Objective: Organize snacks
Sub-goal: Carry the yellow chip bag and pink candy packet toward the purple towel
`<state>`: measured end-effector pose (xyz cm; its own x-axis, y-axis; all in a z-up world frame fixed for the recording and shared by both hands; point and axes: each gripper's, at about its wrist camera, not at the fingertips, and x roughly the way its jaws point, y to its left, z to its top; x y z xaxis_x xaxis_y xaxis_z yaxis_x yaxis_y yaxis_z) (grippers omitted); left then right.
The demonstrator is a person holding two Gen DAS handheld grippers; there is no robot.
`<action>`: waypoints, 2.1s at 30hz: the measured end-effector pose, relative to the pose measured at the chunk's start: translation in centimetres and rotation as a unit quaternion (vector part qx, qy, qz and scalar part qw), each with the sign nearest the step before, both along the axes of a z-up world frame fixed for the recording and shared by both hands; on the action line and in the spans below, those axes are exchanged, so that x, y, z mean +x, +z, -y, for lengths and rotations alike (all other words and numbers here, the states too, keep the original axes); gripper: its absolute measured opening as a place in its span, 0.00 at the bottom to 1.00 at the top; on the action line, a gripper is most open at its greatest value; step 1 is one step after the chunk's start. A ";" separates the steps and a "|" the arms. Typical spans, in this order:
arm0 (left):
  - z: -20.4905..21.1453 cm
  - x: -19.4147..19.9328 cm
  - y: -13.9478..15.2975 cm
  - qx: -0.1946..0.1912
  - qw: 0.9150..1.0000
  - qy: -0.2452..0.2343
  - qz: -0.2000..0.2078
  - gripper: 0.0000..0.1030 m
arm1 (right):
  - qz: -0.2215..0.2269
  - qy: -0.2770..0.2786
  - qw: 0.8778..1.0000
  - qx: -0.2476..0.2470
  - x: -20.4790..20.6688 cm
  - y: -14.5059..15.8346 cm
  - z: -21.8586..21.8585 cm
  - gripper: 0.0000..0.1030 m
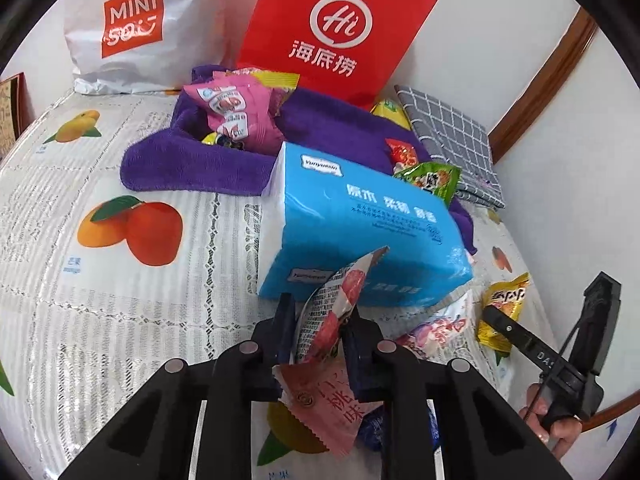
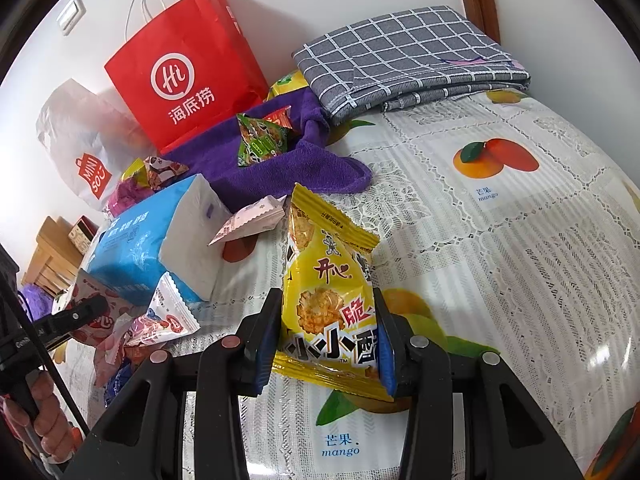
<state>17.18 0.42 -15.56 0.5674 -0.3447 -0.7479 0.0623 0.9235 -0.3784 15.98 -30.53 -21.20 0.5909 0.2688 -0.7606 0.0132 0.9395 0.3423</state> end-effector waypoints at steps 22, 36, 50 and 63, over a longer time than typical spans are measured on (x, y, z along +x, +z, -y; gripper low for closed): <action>-2.1 -2.8 3.5 -0.016 0.999 -0.006 0.044 0.21 | 0.033 0.036 0.999 -0.024 -1.9 4.3 -3.0 0.40; -2.6 -2.0 7.0 -0.006 0.997 -0.004 0.074 0.21 | 0.100 0.099 0.989 -0.044 -2.9 11.4 -8.7 0.40; -1.8 -0.6 9.6 0.013 0.996 -0.003 0.089 0.21 | 0.109 0.109 0.987 -0.046 -1.2 13.3 -9.6 0.40; -1.6 1.9 9.9 0.026 0.995 0.007 0.096 0.21 | 0.119 0.114 0.985 -0.053 1.4 13.8 -9.7 0.40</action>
